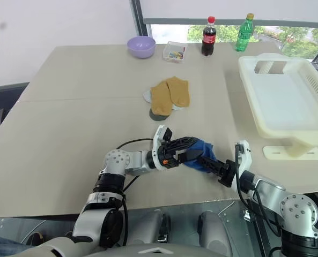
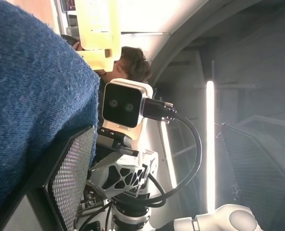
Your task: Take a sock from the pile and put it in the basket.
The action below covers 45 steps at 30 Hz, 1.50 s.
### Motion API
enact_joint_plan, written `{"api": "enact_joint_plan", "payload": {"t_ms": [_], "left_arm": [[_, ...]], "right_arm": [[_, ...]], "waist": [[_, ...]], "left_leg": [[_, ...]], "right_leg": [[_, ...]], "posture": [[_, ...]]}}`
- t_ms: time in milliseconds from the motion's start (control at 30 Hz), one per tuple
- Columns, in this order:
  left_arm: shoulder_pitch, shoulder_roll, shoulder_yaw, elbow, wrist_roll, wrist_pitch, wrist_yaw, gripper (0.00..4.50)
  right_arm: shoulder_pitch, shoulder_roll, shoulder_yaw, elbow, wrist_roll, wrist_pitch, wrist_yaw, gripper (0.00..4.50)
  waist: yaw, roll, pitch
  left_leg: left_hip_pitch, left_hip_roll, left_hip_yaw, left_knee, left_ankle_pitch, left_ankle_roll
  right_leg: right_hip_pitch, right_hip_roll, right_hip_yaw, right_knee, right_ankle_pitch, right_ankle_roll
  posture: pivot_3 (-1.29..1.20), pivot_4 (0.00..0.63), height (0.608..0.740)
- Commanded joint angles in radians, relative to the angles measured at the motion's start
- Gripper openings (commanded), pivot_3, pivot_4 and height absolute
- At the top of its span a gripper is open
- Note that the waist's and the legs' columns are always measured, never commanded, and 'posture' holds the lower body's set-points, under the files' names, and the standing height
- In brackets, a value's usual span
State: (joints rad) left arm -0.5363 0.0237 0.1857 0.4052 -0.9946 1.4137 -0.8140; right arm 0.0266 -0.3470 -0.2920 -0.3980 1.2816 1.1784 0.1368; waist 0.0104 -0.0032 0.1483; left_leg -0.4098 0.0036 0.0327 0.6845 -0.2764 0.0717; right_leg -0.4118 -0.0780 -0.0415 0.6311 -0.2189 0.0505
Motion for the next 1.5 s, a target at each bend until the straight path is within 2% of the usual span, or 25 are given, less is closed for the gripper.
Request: {"api": "enact_joint_plan", "payload": {"t_ms": [33,267,367,533,567,800,967,1100,1200,1367,1433,1500], "left_arm": [[0.014,0.006,0.005,0.025,-0.011,0.028,-0.016,4.5],[0.011,0.014,0.008,0.056,-0.006,0.033,-0.039,4.5],[0.009,0.017,0.006,0.062,-0.003,0.032,-0.049,4.5],[0.006,0.02,0.004,0.072,0.001,0.027,-0.056,4.5],[0.006,0.019,0.004,0.073,0.002,0.026,-0.056,4.5],[0.011,0.027,-0.001,0.047,0.007,-0.01,-0.072,4.5],[0.011,0.077,0.028,-0.1,0.016,-0.161,-0.109,4.5],[0.056,0.139,-0.018,-0.219,0.093,-0.324,-0.144,4.5],[0.119,0.205,-0.103,-0.287,0.242,-0.545,-0.19,4.5],[0.223,0.316,-0.297,-0.359,0.588,-1.09,-0.276,4.5],[0.246,0.322,-0.332,-0.359,0.676,-1.295,-0.28,4.5],[0.264,0.328,-0.356,-0.351,0.714,-1.423,-0.304,4.5]], "right_arm": [[0.015,-0.009,0.011,0.009,0.003,-0.011,-0.019,3.39],[0.021,-0.013,0.024,0.009,0.014,-0.032,-0.022,3.39],[0.023,-0.012,0.025,0.014,0.018,-0.042,-0.032,2.63],[0.026,-0.018,0.031,0.016,0.018,-0.052,-0.039,0.34],[0.026,-0.018,0.033,0.016,0.019,-0.054,-0.041,0.02],[0.028,-0.025,0.045,0.015,0.02,-0.061,-0.05,0.02],[0.032,-0.027,0.041,0.018,0.023,-0.066,-0.067,0.02],[0.039,-0.027,0.043,0.019,0.031,-0.069,-0.074,0.02],[0.037,-0.032,0.044,0.02,0.038,-0.072,-0.079,0.02],[0.027,-0.076,0.055,0.001,0.004,-0.078,-0.052,0.02],[0.021,-0.114,0.055,-0.027,-0.006,-0.083,-0.02,0.02],[0.011,-0.145,0.045,-0.033,0.008,-0.079,-0.002,0.02]], "waist": [[0.0,0.0,0.0],[-0.001,0.0,0.0],[-0.001,0.0,0.0],[0.0,-0.002,-0.002],[0.0,-0.004,-0.003],[0.0,-0.006,-0.004],[0.0,-0.006,-0.004],[0.002,-0.006,-0.004],[0.002,-0.006,-0.004],[0.004,-0.006,-0.004],[0.008,-0.004,-0.004],[0.009,-0.004,-0.003]], "left_leg": [[0.0,0.0,0.0,0.0,0.0,0.0],[0.001,0.0,0.001,0.0,0.0,0.0],[0.001,0.0,0.001,0.0,0.0,0.0],[0.001,0.001,0.002,0.0,0.0,0.0],[0.001,0.001,0.002,0.0,0.0,0.0],[0.002,0.001,0.002,0.0,0.0,0.0],[0.001,0.002,0.002,0.0,0.0,0.0],[0.0,0.002,0.002,0.0,0.0,0.0],[-0.001,0.001,0.002,0.0,0.0,0.0],[-0.003,0.001,0.002,-0.001,-0.001,0.0],[-0.003,0.001,0.002,-0.002,-0.001,0.001],[-0.005,0.001,0.002,-0.003,-0.002,0.001]], "right_leg": [[0.0,0.0,0.0,0.0,0.0,-0.001],[0.0,0.0,0.001,0.0,-0.002,-0.003],[0.0,0.0,0.001,0.001,-0.002,-0.003],[0.0,0.0,0.002,0.0,-0.002,-0.003],[0.0,0.0,0.002,0.0,-0.002,-0.003],[0.001,0.0,0.003,0.0,-0.002,-0.004],[0.0,-0.001,0.005,0.0,-0.002,-0.004],[-0.001,-0.006,0.005,-0.001,-0.002,-0.004],[-0.001,-0.008,0.004,-0.003,-0.002,-0.005],[-0.003,-0.01,0.004,-0.005,-0.001,-0.006],[-0.003,-0.012,0.004,-0.005,-0.001,-0.007],[-0.005,-0.015,0.003,-0.006,0.0,-0.007]], "posture": [[0.0,0.15,0.74],[0.0,0.15,0.74],[0.0,0.15,0.74],[0.0,0.15,0.74],[0.0,0.15,0.74],[0.0,0.15,0.74],[0.0,0.15,0.74],[0.0,0.15,0.74],[0.0,0.15,0.74],[0.0,0.15,0.74],[0.0,0.15,0.74],[0.0,0.15,0.74]]}}
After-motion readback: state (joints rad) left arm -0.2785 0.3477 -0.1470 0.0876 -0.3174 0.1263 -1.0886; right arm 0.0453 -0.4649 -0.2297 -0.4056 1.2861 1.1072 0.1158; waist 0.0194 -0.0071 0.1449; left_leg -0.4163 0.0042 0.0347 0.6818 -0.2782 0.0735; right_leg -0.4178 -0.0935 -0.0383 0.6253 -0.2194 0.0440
